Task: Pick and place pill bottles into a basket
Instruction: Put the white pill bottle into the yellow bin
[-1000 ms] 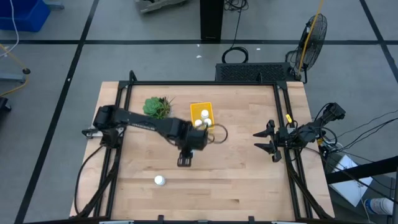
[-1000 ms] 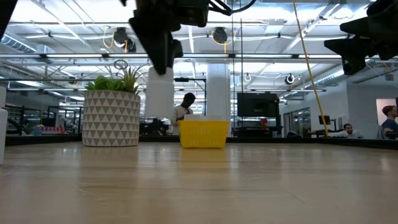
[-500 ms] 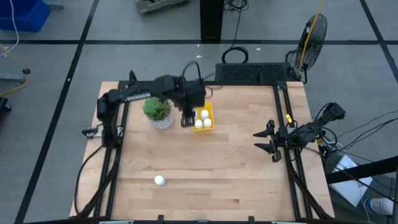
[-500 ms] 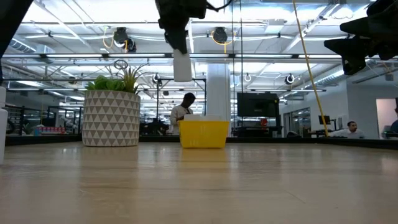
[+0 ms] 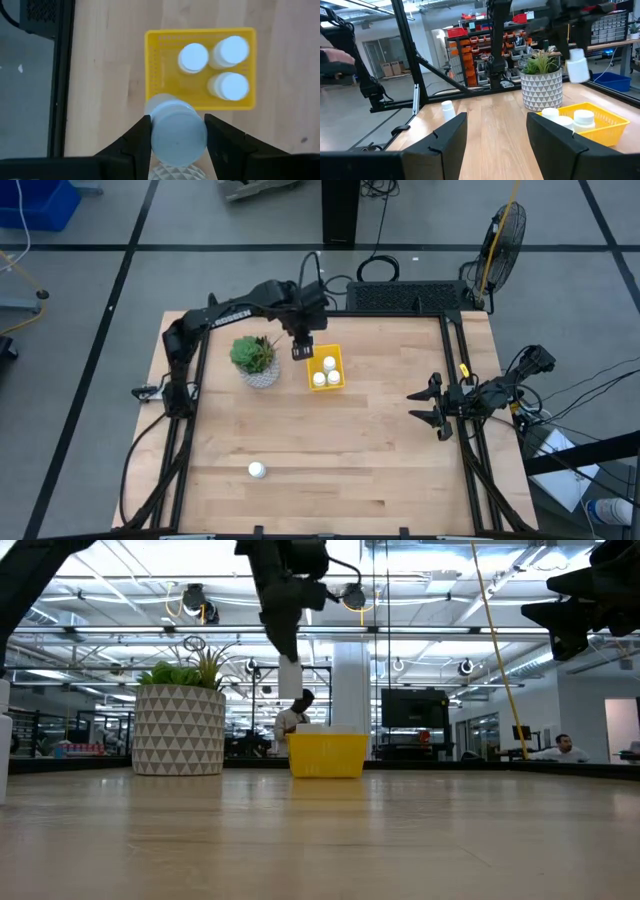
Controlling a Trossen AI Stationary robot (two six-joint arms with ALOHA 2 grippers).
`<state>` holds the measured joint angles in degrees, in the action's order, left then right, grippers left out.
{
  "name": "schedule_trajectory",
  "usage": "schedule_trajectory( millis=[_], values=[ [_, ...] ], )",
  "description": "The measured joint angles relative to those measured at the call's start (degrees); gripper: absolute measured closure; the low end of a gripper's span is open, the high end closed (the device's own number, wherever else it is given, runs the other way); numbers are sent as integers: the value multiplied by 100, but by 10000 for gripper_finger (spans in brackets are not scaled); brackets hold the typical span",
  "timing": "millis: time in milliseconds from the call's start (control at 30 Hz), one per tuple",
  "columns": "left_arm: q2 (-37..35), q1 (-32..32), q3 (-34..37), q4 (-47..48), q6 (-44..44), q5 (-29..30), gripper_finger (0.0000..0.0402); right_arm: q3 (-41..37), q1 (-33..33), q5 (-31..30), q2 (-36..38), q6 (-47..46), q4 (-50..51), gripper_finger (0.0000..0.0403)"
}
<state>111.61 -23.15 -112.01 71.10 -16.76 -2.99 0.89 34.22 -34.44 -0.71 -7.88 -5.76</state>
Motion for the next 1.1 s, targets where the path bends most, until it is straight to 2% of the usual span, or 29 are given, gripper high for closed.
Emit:
schedule_trajectory(
  millis=[400,900,1100],
  values=[
    [743,-264,0,-302,-469,-128,241,-1,1,0,0,0,0,206],
    [865,-191,-7,-873,-561,-862,241,-1,1,0,0,0,0,206],
    [1129,-189,-7,-843,-561,-874,241,-1,1,0,0,0,0,206]
  ],
)
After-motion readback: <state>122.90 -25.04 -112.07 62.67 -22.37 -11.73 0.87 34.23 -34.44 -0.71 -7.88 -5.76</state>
